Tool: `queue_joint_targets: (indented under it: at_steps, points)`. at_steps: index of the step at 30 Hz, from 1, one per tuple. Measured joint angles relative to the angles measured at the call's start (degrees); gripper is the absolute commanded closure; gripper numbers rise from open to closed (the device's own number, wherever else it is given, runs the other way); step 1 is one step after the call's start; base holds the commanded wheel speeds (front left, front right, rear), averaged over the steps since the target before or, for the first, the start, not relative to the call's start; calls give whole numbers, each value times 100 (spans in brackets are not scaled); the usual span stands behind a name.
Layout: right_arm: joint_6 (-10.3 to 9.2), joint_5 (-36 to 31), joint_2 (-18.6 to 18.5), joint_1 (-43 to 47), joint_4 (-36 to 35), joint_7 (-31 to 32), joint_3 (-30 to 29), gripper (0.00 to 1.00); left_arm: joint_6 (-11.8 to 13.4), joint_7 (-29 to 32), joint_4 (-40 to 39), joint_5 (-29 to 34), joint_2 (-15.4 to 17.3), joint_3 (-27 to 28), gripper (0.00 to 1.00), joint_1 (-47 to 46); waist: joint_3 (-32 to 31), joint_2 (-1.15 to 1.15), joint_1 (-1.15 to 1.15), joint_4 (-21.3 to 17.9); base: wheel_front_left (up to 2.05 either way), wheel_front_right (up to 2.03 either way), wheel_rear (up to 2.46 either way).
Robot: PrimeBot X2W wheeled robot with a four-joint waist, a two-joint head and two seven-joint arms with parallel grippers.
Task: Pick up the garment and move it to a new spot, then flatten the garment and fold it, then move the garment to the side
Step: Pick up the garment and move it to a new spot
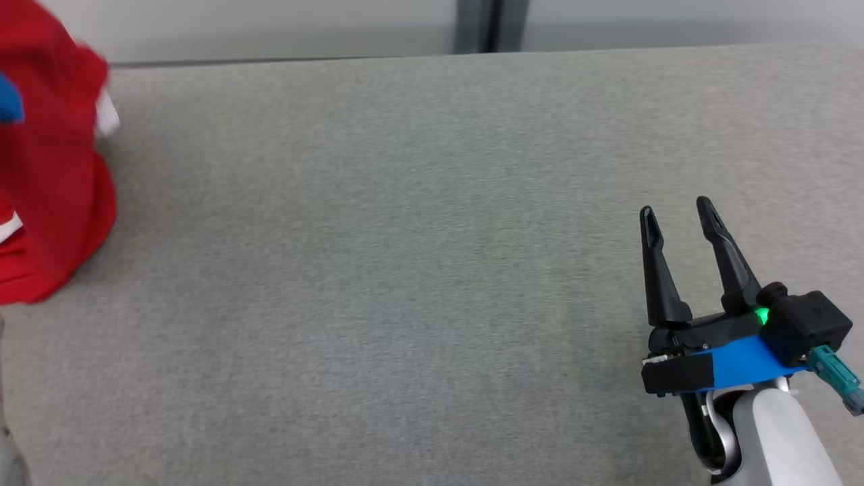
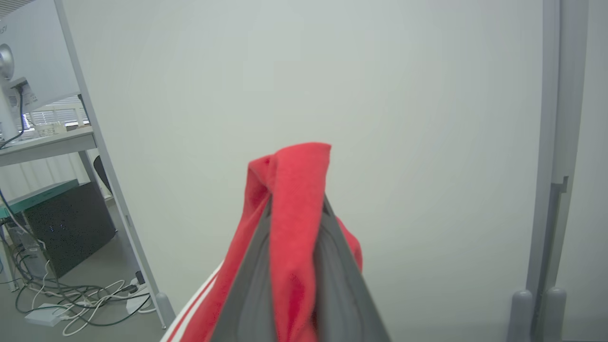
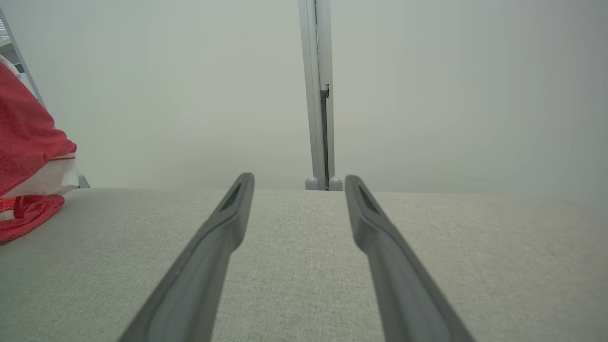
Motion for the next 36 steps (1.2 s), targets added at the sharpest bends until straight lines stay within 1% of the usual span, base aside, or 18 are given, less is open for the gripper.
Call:
queue_joint_targets:
  at_steps: [4, 7, 10, 12, 14, 16, 20, 24, 29, 32, 36]
  points:
    - [0, 104, 18, 38, 29, -1, 21, 0, 0, -8, -823, -109, -202, -181, 100, -240, -100, 0, 0, -292, 0, 0, 0]
    - [0, 319, 20, 51, 35, -1, 26, 0, -1, 52, -1421, -202, -300, -443, 100, -417, -129, 0, 1, -558, 0, 0, 0]
    - [0, 446, 24, 76, 52, 0, 37, 0, -1, 253, -1972, -363, -417, -809, 100, -602, -133, 0, 1, -847, 0, 0, 0]
    - [0, 515, 25, 97, 41, -1, 19, 0, -10, 365, -2292, -452, -500, -1053, 100, -716, -130, 0, 1, -1034, 0, 0, 0]
    - [0, 565, 24, 98, 47, -2, 30, 0, -30, 497, -2524, -766, -682, -1190, 100, -800, -136, 0, 1, -1197, 0, 0, 0]
    - [0, 641, 24, 102, 65, -1, 56, 0, -32, 595, -2680, -875, -767, -1334, 100, -853, -144, 0, 1, -1356, 0, 0, 0]
    - [0, 749, 26, 119, 75, -1, 63, 0, -32, 721, -2822, -968, -934, -1633, 100, -930, -182, 0, 1, -1599, 0, 0, 0]
    - [0, 799, 24, 122, 71, -1, 85, 0, -33, 760, -2832, -971, -1144, -1973, 100, -790, -197, 0, 1, -1714, 0, 0, 0]
    - [0, 810, 25, 127, 80, -1, 63, 0, -14, 694, -2660, -1111, -1295, -2164, 100, 33, -197, 0, 2, -1706, 0, 0, 0]
    - [0, 809, 26, 137, 86, -1, 56, 0, 59, 588, -2521, -1149, -1295, -2219, 100, 609, -203, 1, 1, -1662, 0, 0, 0]
    - [0, 789, 25, 143, 96, -1, 51, 0, 97, 489, -2287, -1188, -1360, -2387, 100, 1286, -205, 1, 2, -1566, 0, 0, 0]
